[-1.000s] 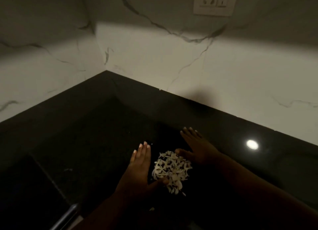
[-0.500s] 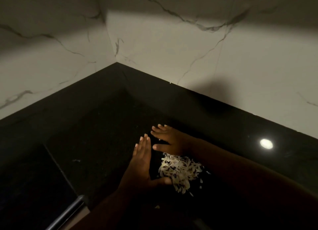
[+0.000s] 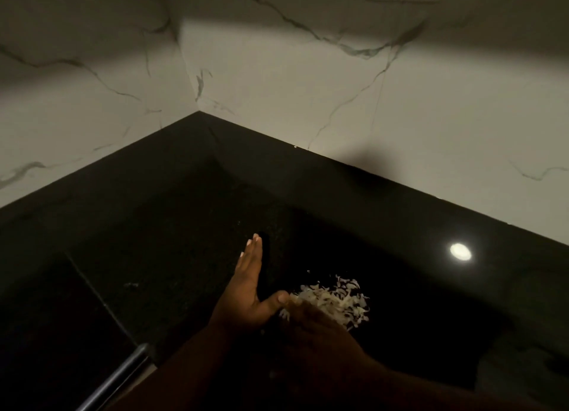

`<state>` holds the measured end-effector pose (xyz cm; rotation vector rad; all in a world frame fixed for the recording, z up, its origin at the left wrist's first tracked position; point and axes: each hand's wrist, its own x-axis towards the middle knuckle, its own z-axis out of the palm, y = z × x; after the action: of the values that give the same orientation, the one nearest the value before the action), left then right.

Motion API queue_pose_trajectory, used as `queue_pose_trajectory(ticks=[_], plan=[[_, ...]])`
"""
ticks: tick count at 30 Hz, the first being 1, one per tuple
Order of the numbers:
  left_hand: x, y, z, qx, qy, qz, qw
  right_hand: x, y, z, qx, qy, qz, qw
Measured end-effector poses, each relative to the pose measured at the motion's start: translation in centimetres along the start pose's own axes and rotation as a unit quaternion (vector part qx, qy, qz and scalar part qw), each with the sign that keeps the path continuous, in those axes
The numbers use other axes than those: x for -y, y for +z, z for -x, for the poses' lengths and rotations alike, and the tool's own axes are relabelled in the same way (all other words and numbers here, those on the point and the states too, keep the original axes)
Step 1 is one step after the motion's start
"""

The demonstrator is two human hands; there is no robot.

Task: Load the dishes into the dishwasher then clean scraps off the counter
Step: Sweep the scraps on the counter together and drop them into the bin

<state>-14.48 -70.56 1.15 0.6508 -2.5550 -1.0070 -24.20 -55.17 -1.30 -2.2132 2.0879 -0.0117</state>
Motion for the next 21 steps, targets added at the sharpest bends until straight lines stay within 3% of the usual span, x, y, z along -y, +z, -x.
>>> queue_pose_trajectory(ticks=[3, 4, 8, 10, 12, 13, 14, 16, 18, 21], plan=[[0.1, 0.0, -0.1, 0.003, -0.024, 0.029, 0.999, 2.3, 2.6, 0.0, -0.064, 0.044, 0.050, 0.996], [0.1, -0.1, -0.1, 0.009, -0.028, 0.030, 0.999, 2.1, 2.3, 0.0, -0.106, 0.051, 0.064, 0.991], [-0.1, -0.1, -0.3, 0.023, -0.032, 0.025, 0.999, -0.4, -2.3, 0.8, -0.158, 0.086, 0.079, 0.980], [-0.1, -0.1, -0.4, 0.032, -0.039, 0.018, 0.999, -1.8, -3.1, 1.9, -0.228, 0.107, 0.017, 0.968], [-0.1, -0.2, -0.5, 0.039, -0.037, 0.010, 0.998, -3.2, -3.3, 3.6, -0.338, 0.133, -0.108, 0.925], [-0.2, -0.2, -0.5, 0.042, -0.033, 0.004, 0.999, -3.7, -3.6, 4.6, -0.336, 0.170, -0.161, 0.912], [-0.2, -0.1, -0.5, 0.047, -0.027, -0.007, 0.999, -4.1, -3.9, 5.4, -0.287, 0.230, -0.199, 0.908], [-0.2, 0.0, -0.5, 0.056, -0.013, -0.041, 0.998, -4.3, -4.0, 6.4, -0.114, 0.332, -0.221, 0.910], [-0.3, 0.1, -0.6, 0.075, -0.003, -0.091, 0.993, -3.7, -3.7, 6.1, 0.000, 0.345, -0.168, 0.923], [-0.4, 0.0, -0.8, 0.111, 0.001, -0.159, 0.981, -2.5, -2.8, 3.3, -0.003, 0.313, -0.143, 0.939]])
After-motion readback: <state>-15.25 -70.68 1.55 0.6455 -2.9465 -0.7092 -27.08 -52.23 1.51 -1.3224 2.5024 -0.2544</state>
